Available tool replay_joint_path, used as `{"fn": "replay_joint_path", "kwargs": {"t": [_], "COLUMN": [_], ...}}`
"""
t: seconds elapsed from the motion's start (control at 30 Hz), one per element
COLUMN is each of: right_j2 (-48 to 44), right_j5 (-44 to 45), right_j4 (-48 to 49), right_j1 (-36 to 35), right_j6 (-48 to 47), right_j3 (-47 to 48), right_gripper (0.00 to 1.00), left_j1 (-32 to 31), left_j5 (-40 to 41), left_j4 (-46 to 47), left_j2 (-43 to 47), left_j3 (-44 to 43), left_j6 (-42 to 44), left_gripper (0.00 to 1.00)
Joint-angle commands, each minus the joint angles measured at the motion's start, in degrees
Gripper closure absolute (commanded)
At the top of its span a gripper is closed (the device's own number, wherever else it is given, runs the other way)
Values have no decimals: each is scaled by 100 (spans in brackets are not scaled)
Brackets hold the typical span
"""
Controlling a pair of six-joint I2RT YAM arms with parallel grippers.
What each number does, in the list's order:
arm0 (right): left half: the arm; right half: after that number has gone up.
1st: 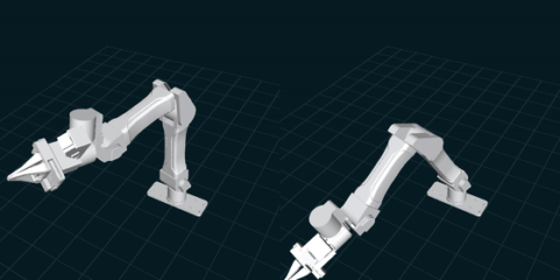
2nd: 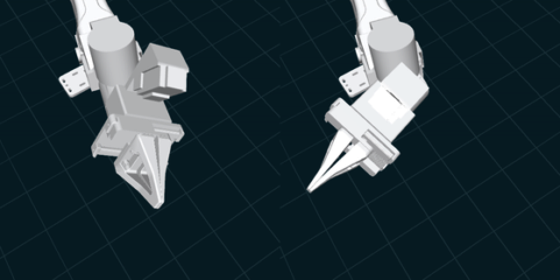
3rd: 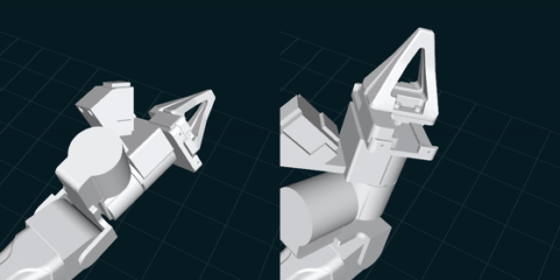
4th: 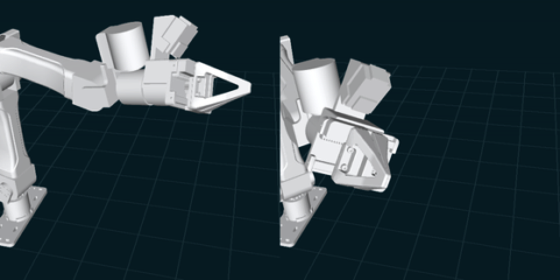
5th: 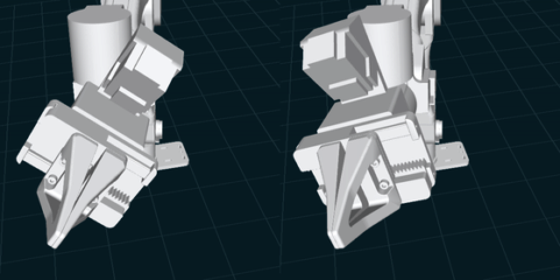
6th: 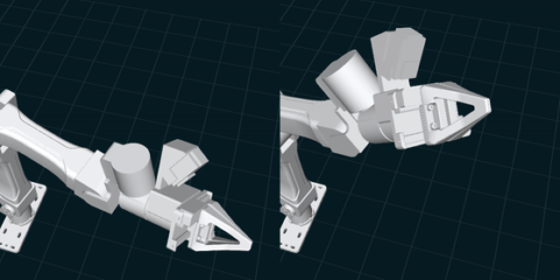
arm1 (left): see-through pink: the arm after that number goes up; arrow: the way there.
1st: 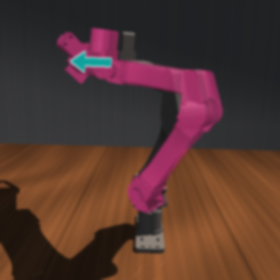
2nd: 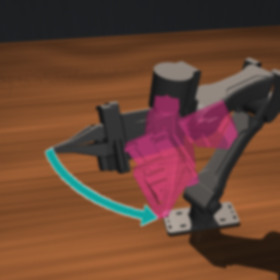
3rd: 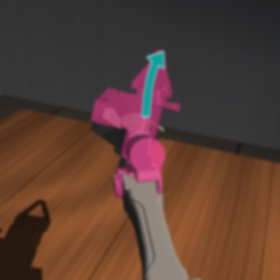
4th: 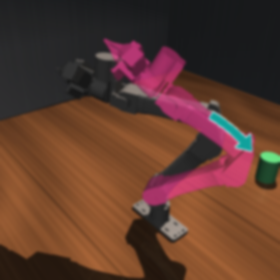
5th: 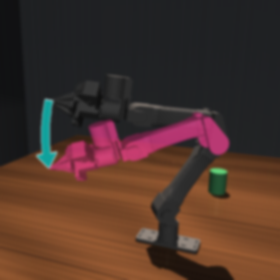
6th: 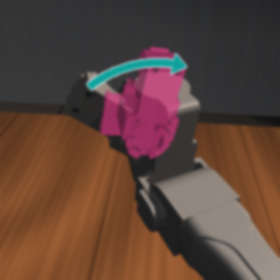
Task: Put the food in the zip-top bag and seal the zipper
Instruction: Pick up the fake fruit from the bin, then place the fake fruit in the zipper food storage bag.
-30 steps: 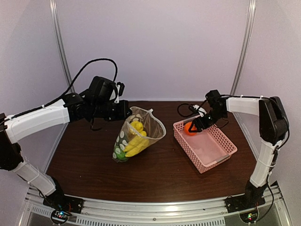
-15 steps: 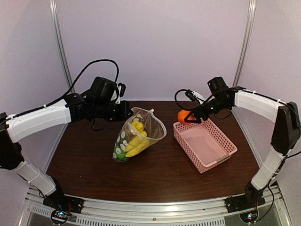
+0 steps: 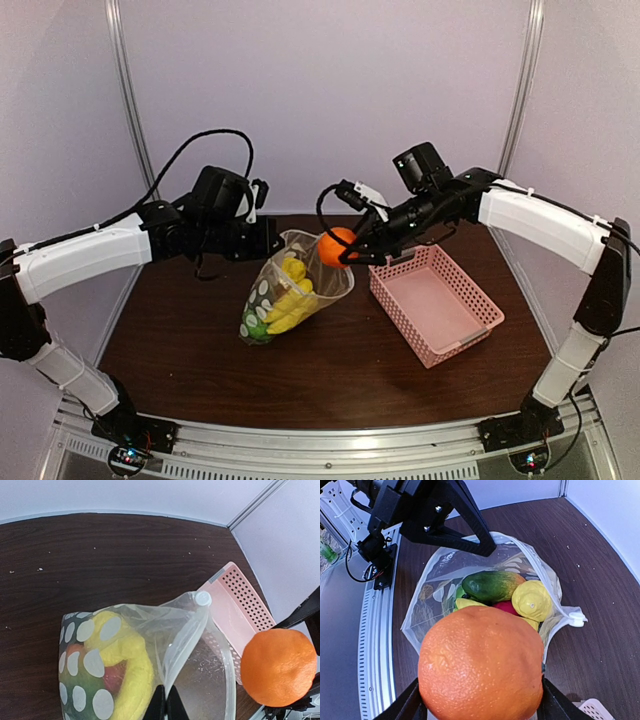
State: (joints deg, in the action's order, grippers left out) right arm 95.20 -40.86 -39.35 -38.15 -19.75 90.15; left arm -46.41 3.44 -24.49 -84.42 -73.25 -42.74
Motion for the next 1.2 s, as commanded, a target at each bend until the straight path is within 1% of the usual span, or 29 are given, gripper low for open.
{"fn": "replay_joint_path", "kwargs": {"t": [0.0, 0.13, 0.2, 0.43, 0.77, 0.97, 1.17], "right_j2": [448, 558, 547, 532, 869, 1039, 1288], "right_j5": [230, 350, 485, 890, 1906, 2095, 2125], "right_j4": [-91, -159, -146, -189, -263, -146, 34], "right_j1": [-199, -443, -533, -746, -1174, -1273, -1291], "right_j6": [29, 6, -25, -174, -411, -493, -481], "right_j3": [417, 654, 677, 623, 737, 733, 837], "right_gripper": [36, 35, 35, 35, 35, 34, 31], "left_j1": [53, 40, 32, 31, 34, 31, 35], "left_j5": [-320, -994, -1129, -1096, -1058, -1058, -1016], "left_j4": [324, 660, 773, 792, 701, 665, 624], "left_j2": [188, 284, 339, 323, 154, 145, 138], "left_j3": [83, 127, 159, 181, 136, 140, 137], "left_j6": [22, 48, 55, 191, 207, 179, 182], "left_gripper": [100, 100, 100, 100, 100, 100, 100]}}
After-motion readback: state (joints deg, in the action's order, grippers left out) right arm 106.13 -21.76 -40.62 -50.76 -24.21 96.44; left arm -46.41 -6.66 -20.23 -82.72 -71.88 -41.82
